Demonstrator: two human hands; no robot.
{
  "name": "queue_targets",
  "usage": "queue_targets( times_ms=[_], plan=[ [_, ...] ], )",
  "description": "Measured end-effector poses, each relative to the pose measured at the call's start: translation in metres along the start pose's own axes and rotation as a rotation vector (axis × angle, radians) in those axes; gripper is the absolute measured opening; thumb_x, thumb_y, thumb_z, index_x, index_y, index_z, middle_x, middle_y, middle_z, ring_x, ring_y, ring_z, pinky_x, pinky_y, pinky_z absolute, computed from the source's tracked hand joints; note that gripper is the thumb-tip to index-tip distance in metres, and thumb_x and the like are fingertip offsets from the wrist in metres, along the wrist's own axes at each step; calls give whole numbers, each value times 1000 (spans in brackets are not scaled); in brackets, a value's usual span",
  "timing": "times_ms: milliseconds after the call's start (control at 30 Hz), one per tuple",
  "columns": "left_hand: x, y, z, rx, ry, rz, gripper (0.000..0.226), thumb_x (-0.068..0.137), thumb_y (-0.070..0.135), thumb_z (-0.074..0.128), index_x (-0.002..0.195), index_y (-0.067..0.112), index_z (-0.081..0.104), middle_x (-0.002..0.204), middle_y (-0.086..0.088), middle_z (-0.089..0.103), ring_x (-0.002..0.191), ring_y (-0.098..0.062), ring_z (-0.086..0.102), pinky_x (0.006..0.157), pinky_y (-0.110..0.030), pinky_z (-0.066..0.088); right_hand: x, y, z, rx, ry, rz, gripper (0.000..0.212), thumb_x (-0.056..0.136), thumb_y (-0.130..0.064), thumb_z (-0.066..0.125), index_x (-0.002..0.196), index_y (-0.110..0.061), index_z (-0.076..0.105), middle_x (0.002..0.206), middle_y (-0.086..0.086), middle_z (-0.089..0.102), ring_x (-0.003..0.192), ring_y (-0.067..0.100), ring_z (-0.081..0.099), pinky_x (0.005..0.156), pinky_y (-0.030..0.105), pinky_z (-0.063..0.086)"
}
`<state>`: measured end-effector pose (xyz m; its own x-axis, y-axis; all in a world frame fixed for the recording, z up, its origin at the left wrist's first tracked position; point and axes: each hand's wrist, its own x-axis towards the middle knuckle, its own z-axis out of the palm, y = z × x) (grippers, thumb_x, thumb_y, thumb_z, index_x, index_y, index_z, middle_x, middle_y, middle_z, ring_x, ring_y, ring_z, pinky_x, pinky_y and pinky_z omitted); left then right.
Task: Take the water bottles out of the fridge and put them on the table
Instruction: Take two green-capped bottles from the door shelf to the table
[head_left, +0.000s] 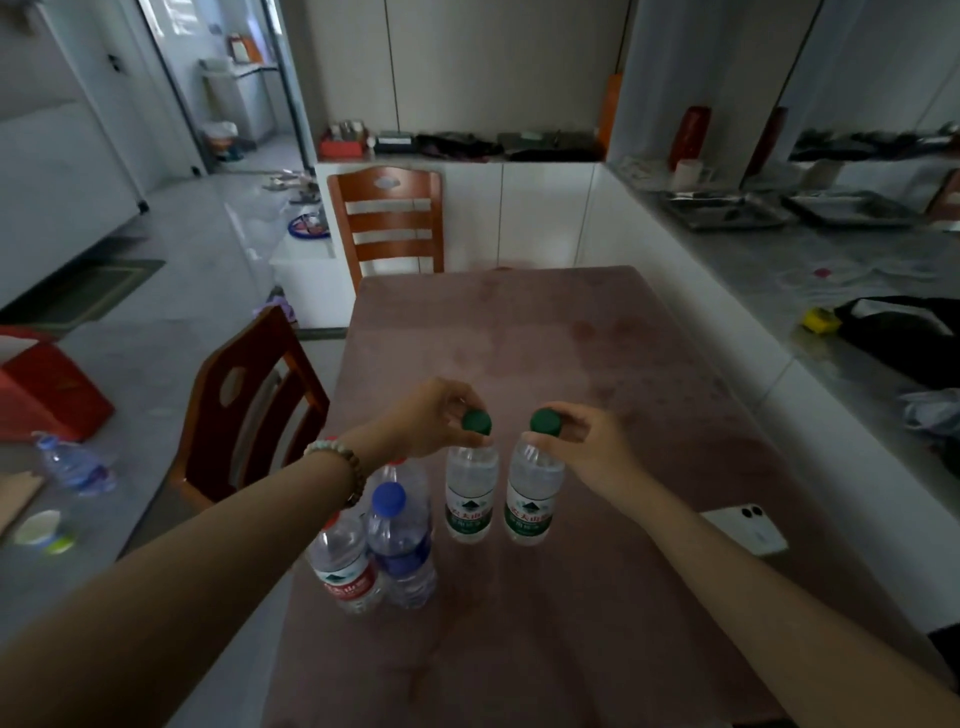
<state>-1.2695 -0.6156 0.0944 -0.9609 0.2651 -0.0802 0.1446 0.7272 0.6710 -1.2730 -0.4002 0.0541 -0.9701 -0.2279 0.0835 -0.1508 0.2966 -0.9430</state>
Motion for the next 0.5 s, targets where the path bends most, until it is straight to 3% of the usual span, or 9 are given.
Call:
queue_targets(
  times_ms=[167,367,500],
  plan=[
    [6,-9,3,45,-12,-32,36,74,21,78,104,9,63,102,-3,68,85,-9,61,72,-11,49,9,19,12,10,-43,32,30,69,-23,80,96,-20,67,94,-2,71,91,17,66,86,31,53],
    [8,-17,10,126,-41,-27,37,73,25,78,105,12,65,104,-2,69,90,-13,64,81,-20,51,13,25,19,31,-61,26,33,72,-16,78,103,-12,67,96,-2,69,88,8,64,77,11,50],
    [8,-18,10,114,-34,-28,37,73,24,78,105,10,64,104,-4,69,91,-15,64,83,-23,53,15,27,23,46,-55,34,33,71,-16,79,102,-14,67,97,-1,69,90,10,64,82,16,51]
  ],
)
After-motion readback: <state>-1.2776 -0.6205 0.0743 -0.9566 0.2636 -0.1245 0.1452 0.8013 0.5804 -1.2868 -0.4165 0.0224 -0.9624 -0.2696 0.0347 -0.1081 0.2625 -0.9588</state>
